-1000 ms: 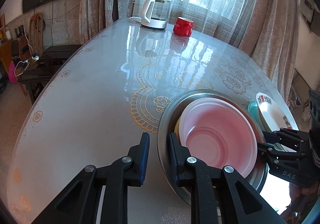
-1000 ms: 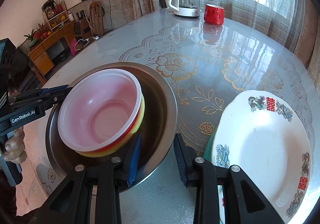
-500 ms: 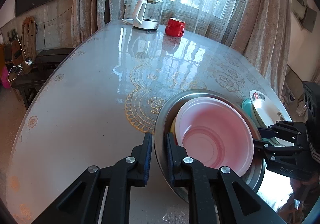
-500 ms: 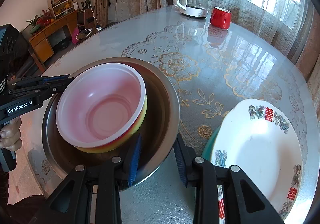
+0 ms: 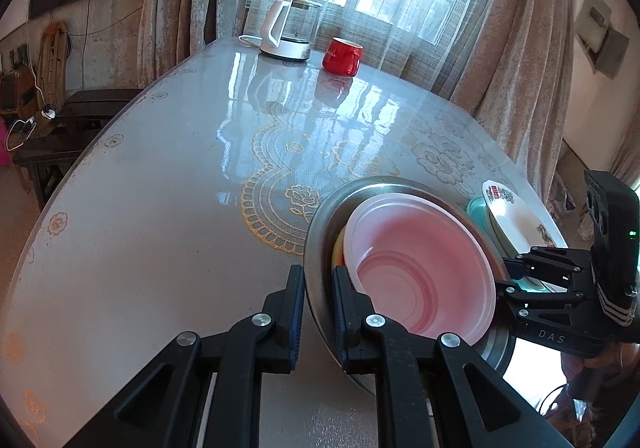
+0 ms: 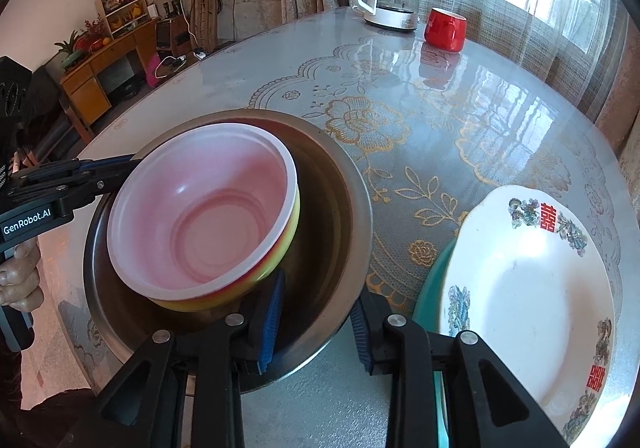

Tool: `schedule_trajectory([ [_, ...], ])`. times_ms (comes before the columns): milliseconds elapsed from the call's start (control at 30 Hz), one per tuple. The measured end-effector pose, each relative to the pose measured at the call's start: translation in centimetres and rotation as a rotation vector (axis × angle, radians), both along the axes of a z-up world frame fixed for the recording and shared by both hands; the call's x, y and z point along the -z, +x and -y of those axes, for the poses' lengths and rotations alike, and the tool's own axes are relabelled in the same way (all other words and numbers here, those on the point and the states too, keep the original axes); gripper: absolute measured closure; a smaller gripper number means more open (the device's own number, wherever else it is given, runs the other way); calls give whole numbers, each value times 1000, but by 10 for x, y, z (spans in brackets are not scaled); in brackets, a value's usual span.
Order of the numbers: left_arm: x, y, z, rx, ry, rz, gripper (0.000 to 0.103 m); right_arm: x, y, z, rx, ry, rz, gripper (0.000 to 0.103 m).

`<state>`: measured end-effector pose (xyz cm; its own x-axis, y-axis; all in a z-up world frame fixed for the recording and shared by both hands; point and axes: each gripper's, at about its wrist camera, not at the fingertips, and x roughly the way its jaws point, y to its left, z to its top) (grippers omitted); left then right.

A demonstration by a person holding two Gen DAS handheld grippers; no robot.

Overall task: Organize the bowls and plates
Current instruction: 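Lift the steel bowl with both tools and carry it toward the plate stack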

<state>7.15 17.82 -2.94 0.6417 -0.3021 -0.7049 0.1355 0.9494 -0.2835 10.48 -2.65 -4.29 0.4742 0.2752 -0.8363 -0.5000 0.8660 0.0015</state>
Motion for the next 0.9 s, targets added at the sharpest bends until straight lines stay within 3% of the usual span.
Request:
schedule_trajectory([
  [133, 0, -5, -2, -16, -20, 3, 91, -3, -1, 5, 30, 35, 11, 78],
  [900, -34, -15, 13, -52, -5, 44, 91, -25, -9, 25, 85, 178, 27, 79],
])
